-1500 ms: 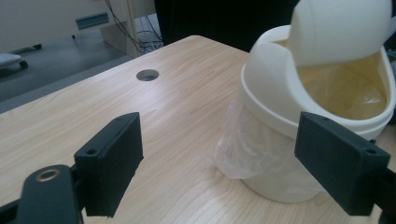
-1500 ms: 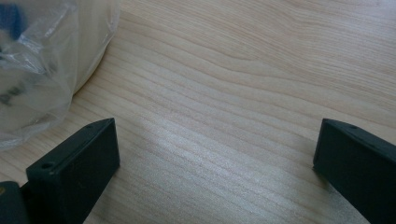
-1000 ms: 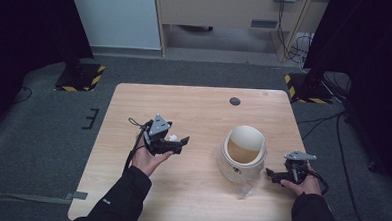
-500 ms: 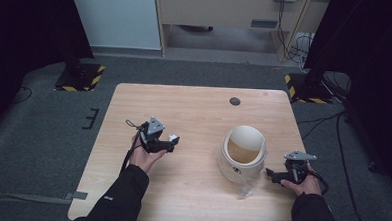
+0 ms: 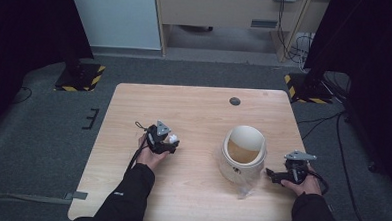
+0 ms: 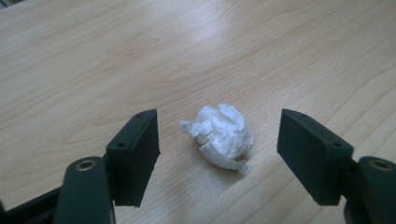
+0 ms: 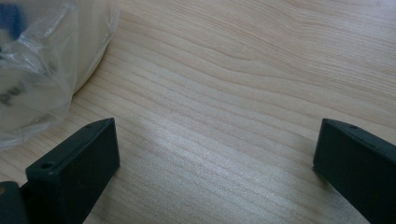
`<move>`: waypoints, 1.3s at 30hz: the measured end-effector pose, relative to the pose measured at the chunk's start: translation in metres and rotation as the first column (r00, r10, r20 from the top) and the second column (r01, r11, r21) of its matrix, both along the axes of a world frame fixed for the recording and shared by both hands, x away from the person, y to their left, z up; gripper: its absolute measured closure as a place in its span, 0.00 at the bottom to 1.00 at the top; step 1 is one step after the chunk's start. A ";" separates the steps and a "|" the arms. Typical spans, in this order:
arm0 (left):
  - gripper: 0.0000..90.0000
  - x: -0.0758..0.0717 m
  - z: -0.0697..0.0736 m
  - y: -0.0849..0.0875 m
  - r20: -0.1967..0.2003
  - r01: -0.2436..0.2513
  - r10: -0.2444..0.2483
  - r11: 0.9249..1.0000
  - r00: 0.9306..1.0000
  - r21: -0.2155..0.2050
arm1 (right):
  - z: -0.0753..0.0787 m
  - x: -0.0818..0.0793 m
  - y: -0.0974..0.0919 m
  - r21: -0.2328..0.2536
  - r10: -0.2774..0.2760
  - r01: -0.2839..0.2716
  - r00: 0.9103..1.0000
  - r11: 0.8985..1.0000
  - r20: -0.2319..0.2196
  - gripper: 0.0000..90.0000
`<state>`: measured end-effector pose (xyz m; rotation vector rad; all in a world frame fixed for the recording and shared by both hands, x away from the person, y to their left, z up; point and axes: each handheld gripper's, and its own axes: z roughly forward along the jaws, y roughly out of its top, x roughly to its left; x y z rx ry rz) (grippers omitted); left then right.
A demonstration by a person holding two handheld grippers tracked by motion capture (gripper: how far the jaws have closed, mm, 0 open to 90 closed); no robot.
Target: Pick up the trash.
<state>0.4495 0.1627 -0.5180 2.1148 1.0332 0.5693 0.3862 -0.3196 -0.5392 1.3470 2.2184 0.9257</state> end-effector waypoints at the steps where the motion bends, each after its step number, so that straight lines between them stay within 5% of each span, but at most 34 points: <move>1: 0.34 0.001 -0.002 0.000 -0.002 0.000 0.000 1.000 1.000 0.001 | 0.000 0.000 0.000 -0.001 0.001 -0.001 1.000 1.000 0.001 0.01; 16: 0.54 0.004 -0.012 -0.005 -0.036 0.011 -0.011 1.000 0.999 0.009 | 0.000 0.000 0.000 0.000 0.000 0.000 1.000 1.000 0.000 0.01; 26: 0.69 0.004 -0.011 -0.003 -0.057 0.019 -0.020 1.000 0.998 -0.025 | 0.000 0.000 0.000 0.000 0.000 0.000 1.000 1.000 0.000 0.01; 32: 0.70 -0.005 0.001 0.000 -0.034 0.037 -0.038 0.999 0.999 -0.031 | 0.000 0.000 0.000 0.000 0.000 0.000 1.000 1.000 0.000 0.01; 39: 0.69 -0.030 0.026 0.005 0.028 0.088 -0.086 0.993 0.996 -0.084 | 0.000 0.000 0.000 0.000 0.000 0.000 1.000 1.000 0.000 0.01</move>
